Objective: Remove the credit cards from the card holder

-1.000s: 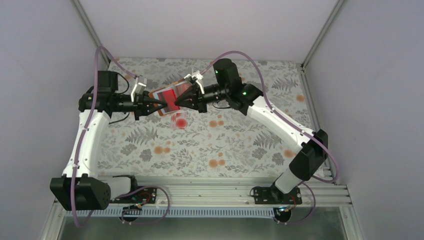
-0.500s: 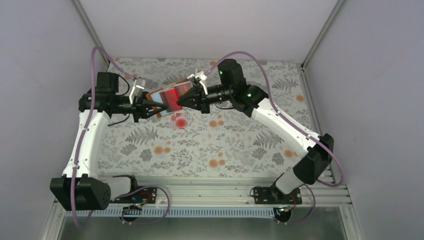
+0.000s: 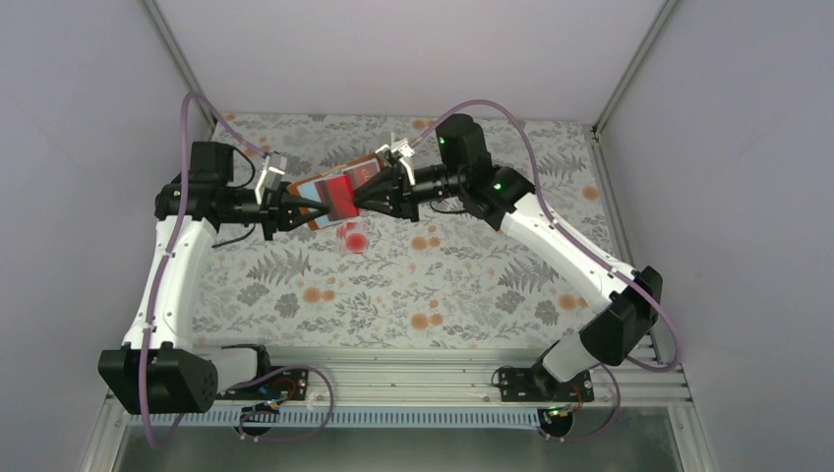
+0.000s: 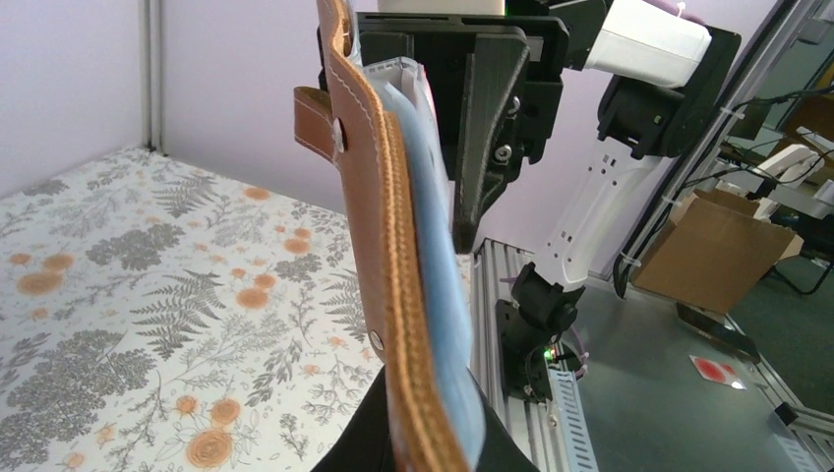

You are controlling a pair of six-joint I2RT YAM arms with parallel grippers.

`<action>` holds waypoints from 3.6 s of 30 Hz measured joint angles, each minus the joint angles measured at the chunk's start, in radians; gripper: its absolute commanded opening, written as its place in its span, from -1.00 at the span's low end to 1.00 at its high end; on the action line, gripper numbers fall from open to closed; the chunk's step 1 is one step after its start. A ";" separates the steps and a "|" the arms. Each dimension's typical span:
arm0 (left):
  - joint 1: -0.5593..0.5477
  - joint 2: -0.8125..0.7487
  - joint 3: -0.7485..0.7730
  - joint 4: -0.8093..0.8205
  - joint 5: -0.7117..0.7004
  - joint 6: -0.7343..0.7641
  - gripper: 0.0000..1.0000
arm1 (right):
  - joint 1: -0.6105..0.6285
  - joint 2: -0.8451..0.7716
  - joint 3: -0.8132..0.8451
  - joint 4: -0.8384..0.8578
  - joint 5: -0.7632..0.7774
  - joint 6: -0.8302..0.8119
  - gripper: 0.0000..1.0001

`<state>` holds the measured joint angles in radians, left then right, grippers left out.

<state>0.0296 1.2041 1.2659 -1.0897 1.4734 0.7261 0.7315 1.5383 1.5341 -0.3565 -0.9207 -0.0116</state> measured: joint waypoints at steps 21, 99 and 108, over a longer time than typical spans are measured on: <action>0.000 0.000 0.000 0.003 -0.003 -0.007 -0.95 | -0.008 0.015 -0.006 0.032 -0.049 0.040 -0.90; -0.008 0.001 -0.002 0.063 0.005 -0.057 -0.94 | -0.033 -0.028 -0.040 0.015 -0.015 -0.006 -0.92; -0.007 0.002 -0.002 0.063 0.005 -0.057 -0.95 | -0.042 -0.034 -0.040 0.016 -0.031 -0.004 -0.63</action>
<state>0.0223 1.2057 1.2636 -1.0271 1.4780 0.6689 0.6891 1.5043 1.4940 -0.3405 -0.9512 -0.0154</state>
